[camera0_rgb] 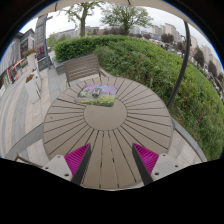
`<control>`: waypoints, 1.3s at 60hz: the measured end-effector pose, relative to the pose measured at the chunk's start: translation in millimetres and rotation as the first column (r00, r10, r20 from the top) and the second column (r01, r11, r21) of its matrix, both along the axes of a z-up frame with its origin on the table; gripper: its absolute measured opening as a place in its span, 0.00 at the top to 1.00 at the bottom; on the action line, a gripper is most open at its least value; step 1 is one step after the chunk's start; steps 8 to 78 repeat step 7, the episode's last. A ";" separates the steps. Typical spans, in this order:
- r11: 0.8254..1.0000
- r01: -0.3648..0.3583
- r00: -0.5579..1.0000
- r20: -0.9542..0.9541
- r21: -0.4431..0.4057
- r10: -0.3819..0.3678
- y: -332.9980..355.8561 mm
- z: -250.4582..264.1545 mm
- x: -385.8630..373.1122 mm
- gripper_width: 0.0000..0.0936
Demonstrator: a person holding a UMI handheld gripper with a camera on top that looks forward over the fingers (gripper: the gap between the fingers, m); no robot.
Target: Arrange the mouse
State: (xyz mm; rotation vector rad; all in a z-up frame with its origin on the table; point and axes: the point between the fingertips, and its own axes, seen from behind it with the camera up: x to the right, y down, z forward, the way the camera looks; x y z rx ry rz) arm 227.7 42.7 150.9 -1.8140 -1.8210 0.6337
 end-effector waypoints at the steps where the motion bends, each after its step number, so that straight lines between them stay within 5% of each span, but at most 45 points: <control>1: 1.000 -0.005 1.000 0.000 0.001 0.005 1.2 -0.8 2.0 0.09; 78: 1.000 -0.023 1.000 0.001 -0.003 0.023 4.9 -2.3 6.2 0.09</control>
